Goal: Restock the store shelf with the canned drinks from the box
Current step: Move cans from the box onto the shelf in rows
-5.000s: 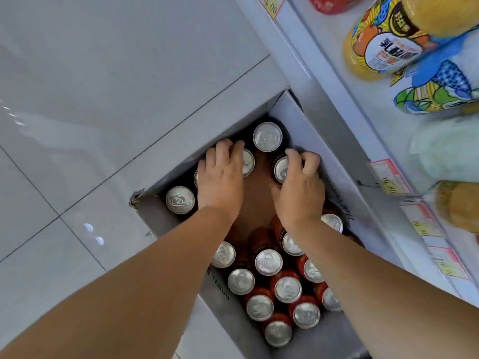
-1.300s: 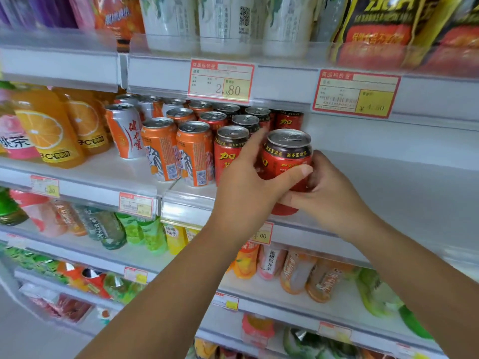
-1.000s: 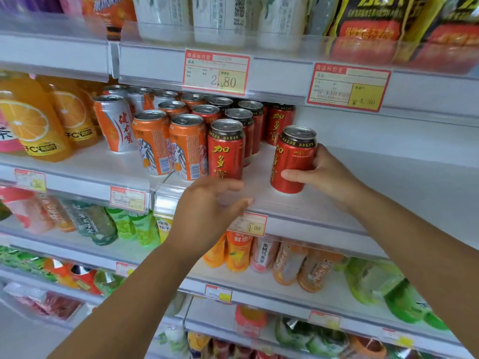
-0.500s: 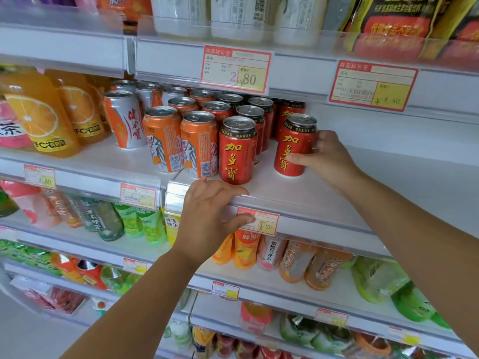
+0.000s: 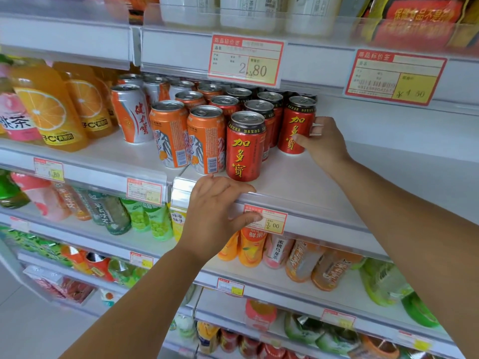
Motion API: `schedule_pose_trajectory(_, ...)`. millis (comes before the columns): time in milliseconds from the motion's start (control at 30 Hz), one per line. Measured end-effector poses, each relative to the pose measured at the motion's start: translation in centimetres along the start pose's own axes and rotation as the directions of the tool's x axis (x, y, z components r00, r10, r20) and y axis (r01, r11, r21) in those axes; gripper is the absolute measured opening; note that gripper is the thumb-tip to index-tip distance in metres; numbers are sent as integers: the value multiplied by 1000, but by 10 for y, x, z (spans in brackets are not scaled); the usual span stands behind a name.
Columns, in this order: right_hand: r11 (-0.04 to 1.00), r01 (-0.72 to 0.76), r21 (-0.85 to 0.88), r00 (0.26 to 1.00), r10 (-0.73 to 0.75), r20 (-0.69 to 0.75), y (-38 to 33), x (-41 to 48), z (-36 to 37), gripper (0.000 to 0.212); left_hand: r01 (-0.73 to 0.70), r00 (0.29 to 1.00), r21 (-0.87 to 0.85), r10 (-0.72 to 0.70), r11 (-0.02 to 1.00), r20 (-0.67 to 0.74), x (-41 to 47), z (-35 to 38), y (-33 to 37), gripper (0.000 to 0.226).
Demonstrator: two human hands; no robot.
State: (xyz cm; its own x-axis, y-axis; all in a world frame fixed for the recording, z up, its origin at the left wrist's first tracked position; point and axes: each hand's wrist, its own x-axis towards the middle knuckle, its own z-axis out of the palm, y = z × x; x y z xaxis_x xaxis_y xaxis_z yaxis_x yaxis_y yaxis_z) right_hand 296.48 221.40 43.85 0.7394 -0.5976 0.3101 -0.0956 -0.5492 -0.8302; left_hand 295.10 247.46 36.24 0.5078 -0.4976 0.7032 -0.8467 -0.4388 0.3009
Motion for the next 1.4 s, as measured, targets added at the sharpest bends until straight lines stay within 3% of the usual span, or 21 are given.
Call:
schedule_pose_trajectory(167, 999, -7, -42, 1000, 8, 27, 0, 1, 1, 60, -7, 1000, -13, 7, 1000, -1, 0, 0, -1, 45)
schedule_pose_trajectory(300, 984, -82, -156, 992, 95, 80, -6, -14, -10, 85, 19, 999, -63, -17, 998, 38, 1, -6, 2, 49)
schedule_pose_trajectory(367, 979, 2, -206, 1000, 0, 9, -13, -35, -17, 82, 24, 1000, -138, -22, 990, 15, -6, -17, 2, 53)
schedule_pose_trajectory(467, 950, 294, -108, 949, -303, -85, -29, -98, -18, 52, 61, 994, -150, -73, 987, -75, -36, -41, -5, 46)
schedule_pose_trajectory(533, 898, 438, 51, 899, -436, -51, -35, -150, -7, 40, 156, 982, -115, -167, 981, -93, -76, -55, -21, 38)
schedule_pose_trajectory(600, 880, 443, 171, 882, -463, 93, -32, -200, 14, 38, 338, 939, -97, -343, 936, -36, -129, -63, -45, 31)
schedule_pose_trajectory(700, 926, 305, 224, 840, -372, 394, -11, -259, 65, 33, 674, 737, -22, -669, 739, 92, -229, -62, -83, 29)
schedule_pose_trajectory(800, 992, 99, 77, 735, -125, 667, 36, -302, 137, 26, 893, 417, 85, -885, 441, 208, -329, -56, -104, 32)
schedule_pose_trajectory(867, 998, 50, -48, 615, 7, 788, 77, -330, 188, 28, 953, 218, 150, -938, 264, 270, -392, -47, -113, 33)
schedule_pose_trajectory(1000, 959, 61, -278, 406, 231, 884, 171, -385, 289, 29, 969, -72, 246, -948, 8, 311, -500, -19, -127, 38)
schedule_pose_trajectory(1100, 927, 91, -364, 317, 320, 893, 244, -426, 365, 30, 949, -209, 296, -920, -108, 332, -574, 15, -146, 36)
schedule_pose_trajectory(1200, 873, 105, -475, 275, 434, 858, 320, -469, 437, 29, 929, -291, 325, -892, -177, 347, -645, 58, -173, 35)
schedule_pose_trajectory(1333, 841, 177, -511, 224, 471, 853, 427, -525, 519, 23, 913, -352, 333, -870, -236, 346, -733, 122, -210, 41)
schedule_pose_trajectory(1400, 838, 232, -493, 221, 448, 866, 471, -548, 548, 30, 912, -345, 348, -867, -219, 358, -768, 151, -225, 45)
